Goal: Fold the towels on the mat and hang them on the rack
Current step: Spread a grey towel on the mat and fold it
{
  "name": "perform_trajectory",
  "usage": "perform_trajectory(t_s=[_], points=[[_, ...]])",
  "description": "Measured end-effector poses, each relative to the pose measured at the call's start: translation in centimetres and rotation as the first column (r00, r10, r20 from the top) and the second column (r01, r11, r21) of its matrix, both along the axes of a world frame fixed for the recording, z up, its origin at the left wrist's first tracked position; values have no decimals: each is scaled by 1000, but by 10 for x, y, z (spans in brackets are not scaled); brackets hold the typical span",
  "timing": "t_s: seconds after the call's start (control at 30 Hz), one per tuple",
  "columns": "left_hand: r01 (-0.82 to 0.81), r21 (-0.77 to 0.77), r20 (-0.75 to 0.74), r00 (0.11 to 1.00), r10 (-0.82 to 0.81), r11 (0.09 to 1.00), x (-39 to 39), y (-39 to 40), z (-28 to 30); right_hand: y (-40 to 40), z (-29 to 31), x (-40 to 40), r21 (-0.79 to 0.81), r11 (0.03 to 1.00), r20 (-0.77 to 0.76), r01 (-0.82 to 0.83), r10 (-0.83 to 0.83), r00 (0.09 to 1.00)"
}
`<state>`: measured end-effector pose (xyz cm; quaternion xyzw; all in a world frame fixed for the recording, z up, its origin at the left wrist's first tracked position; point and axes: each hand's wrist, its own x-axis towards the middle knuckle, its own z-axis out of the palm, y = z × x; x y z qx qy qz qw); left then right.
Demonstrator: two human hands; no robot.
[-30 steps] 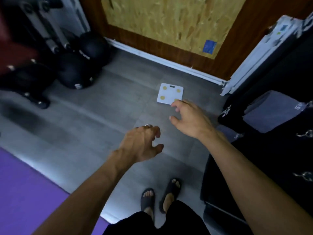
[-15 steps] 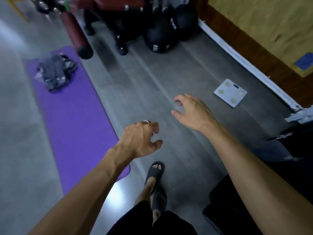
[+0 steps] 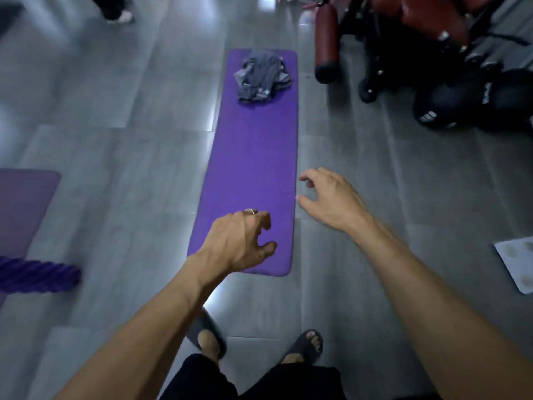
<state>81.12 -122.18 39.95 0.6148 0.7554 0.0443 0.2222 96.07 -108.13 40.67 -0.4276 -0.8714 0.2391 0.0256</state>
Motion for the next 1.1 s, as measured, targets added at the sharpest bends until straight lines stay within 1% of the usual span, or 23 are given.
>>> perform_trajectory(t_s=[0.1,0.3,0.57,0.67,0.77,0.97,1.1], points=[[-60,27,1,998,60,998,-80,-31,1,-22,0,-90,22,997,-10,-74,74,997],[-128,71,-3,992,129,989,-233,-80,7,-66,6,-260,62,985,-8,-159,160,987],[-231,86,17,973,230,969,-386,-106,13,-84,7,-430,72,961,35,-268,266,963],[-243,79,16,970,242,967,-436,-97,10,-78,3,-484,68,962,33,-265,263,964],[-210,75,9,978,210,975,-488,-78,6,-62,-3,-537,67,969,7,-238,238,971],[-111,40,-10,994,111,993,-590,-14,-3,-3,-11,-628,56,993,-42,-105,107,993],[-50,34,14,999,49,998,-646,37,3,42,-3,-678,46,999,-60,-20,23,998]])
